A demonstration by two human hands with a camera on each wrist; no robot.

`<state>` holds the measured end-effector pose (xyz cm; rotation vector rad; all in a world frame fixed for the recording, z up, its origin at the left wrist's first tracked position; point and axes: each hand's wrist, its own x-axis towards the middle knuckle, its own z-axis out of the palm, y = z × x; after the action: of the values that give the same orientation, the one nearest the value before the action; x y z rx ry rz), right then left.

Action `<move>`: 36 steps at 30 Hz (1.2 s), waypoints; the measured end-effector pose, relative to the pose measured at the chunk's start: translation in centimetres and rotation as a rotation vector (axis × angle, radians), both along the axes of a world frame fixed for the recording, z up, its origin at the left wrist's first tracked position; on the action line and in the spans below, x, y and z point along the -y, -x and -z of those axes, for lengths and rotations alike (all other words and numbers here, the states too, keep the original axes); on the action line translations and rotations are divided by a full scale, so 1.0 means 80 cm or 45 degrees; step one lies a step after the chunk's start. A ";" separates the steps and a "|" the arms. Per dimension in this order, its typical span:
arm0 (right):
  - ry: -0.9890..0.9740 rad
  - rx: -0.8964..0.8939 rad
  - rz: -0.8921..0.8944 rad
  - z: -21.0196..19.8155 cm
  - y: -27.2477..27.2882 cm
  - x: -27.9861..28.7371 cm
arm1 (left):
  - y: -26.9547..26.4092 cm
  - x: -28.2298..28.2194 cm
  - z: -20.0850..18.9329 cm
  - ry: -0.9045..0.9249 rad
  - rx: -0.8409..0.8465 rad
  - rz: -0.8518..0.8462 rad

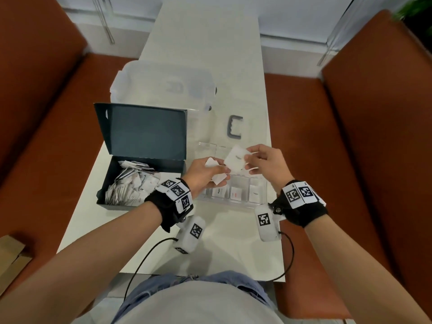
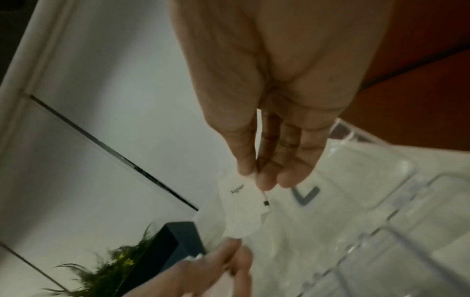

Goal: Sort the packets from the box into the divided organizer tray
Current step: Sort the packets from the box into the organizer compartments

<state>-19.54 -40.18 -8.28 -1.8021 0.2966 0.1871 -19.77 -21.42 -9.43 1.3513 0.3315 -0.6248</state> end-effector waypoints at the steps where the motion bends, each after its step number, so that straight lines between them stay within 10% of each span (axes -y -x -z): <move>1: 0.070 -0.012 0.024 0.003 -0.001 0.013 | 0.000 0.002 0.000 -0.004 -0.010 0.011; 10: 1.054 -0.358 -0.355 0.048 0.015 0.064 | 0.008 0.006 0.003 -0.065 -0.050 0.006; 36: 1.646 -0.132 -0.841 0.095 0.025 0.044 | 0.011 -0.004 0.008 -0.113 -0.062 0.007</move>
<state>-21.55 -43.70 -15.88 -3.1421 -0.2031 0.6597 -20.67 -21.13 -10.07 1.4241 0.3990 -0.6548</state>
